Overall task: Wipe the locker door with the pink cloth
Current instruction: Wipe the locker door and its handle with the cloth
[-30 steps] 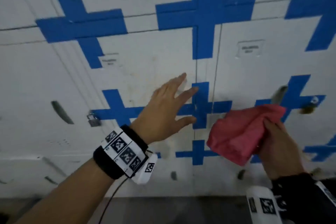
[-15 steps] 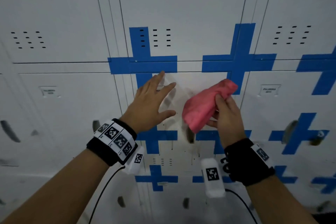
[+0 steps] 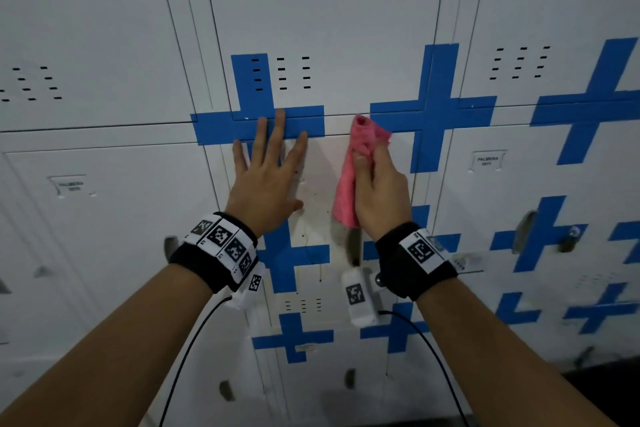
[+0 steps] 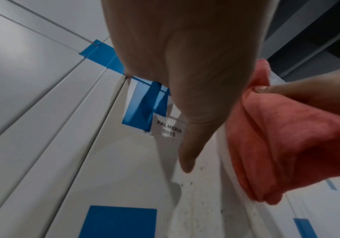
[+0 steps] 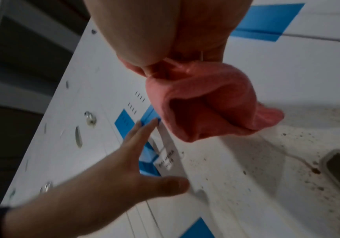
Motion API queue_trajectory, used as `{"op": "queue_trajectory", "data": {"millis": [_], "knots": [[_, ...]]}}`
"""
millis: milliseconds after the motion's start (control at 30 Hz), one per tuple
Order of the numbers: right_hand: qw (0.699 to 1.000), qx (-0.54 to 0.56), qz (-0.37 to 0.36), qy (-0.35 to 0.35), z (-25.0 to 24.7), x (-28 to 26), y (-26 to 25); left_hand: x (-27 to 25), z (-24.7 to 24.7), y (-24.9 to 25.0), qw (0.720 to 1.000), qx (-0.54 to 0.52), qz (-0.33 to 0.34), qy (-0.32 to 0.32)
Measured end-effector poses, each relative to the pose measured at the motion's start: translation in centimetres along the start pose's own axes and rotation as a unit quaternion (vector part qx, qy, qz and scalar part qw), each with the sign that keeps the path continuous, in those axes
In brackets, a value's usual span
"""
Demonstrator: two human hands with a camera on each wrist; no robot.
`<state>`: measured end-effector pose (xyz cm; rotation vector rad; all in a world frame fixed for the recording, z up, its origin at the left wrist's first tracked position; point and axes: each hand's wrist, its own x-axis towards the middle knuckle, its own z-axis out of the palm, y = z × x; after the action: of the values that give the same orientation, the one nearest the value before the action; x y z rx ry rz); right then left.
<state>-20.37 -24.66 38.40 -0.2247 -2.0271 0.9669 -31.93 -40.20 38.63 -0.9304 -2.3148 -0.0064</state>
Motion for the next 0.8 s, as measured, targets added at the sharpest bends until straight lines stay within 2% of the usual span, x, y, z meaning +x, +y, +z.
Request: {"op": "queue_trajectory", "data": {"millis": [133, 233, 333, 400, 533, 667, 800], "knots": [[0.982, -0.077, -0.125, -0.116, 3.6, 0.4, 2.0, 0.2, 1.7, -0.5, 0.998, 0.049, 0.011, 0.048], [0.952, -0.18, -0.2, -0.144, 5.3, 0.1, 3.6, 0.1, 1.7, -1.1, 0.995, 0.065, 0.027, 0.068], [0.93, -0.267, -0.216, -0.127, 5.3, 0.4, 5.3, -0.2, 1.9, -1.8, 0.992, 0.096, 0.027, 0.077], [0.92, -0.32, -0.201, -0.102, 4.7, 0.8, 6.3, -0.4, 2.2, -1.7, 0.992, 0.104, 0.008, 0.068], [0.925, -0.336, -0.168, -0.06, 5.3, 1.0, 6.2, -0.1, 2.8, -0.8, 0.996, 0.079, -0.017, 0.028], [0.9, -0.369, -0.217, -0.084, 9.0, 0.0, 5.2, 0.1, 2.7, -0.7, 0.997, 0.074, -0.015, 0.021], [0.871, -0.415, -0.245, -0.094, 7.1, 0.9, 7.0, 0.0, 2.6, -0.8, 0.996, 0.088, -0.019, 0.01]]}}
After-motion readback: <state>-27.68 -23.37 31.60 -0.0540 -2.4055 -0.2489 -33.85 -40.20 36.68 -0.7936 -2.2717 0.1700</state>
